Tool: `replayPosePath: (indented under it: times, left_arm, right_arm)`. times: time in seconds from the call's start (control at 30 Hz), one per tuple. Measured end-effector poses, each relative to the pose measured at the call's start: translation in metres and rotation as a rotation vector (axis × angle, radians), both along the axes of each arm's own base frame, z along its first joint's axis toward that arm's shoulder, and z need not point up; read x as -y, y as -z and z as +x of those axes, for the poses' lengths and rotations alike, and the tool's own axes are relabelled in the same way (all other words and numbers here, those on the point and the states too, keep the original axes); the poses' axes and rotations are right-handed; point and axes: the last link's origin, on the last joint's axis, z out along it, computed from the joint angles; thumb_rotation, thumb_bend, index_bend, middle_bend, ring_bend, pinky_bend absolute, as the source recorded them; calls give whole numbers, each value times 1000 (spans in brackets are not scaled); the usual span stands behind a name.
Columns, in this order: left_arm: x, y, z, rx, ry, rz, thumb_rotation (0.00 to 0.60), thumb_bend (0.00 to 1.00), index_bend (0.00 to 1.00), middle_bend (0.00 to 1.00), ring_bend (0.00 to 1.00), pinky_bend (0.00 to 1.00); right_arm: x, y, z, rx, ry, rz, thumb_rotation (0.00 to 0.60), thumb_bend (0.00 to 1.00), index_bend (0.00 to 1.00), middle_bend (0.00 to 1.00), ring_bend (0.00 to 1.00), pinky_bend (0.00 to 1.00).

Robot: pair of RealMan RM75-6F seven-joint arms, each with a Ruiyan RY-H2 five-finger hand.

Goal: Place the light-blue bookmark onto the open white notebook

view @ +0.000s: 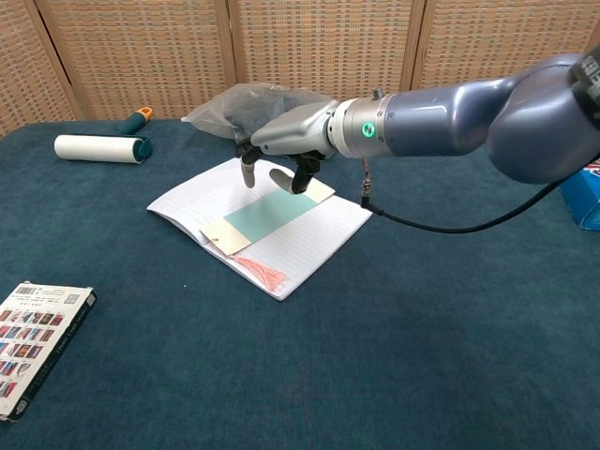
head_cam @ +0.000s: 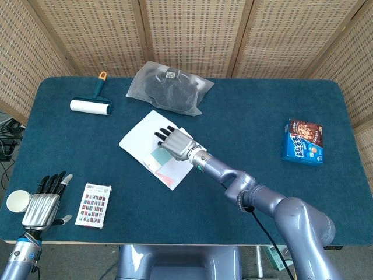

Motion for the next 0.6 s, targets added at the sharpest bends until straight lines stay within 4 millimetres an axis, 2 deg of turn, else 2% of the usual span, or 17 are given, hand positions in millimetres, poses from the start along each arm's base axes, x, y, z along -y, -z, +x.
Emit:
replayPosePath:
  times: [0.23, 0.6]
  left_arm:
    - [0, 0, -1, 4, -6, -4, 600, 0, 0, 0, 0, 0]
    - [-1, 4, -3, 3, -16, -23, 600, 0, 0, 0, 0, 0]
  right_arm:
    - [-4, 1, -4, -16, 41, -13, 600, 927, 294, 102, 0, 149]
    - [-6, 19, -14, -49, 91, -5, 600, 918, 292, 96, 0, 125]
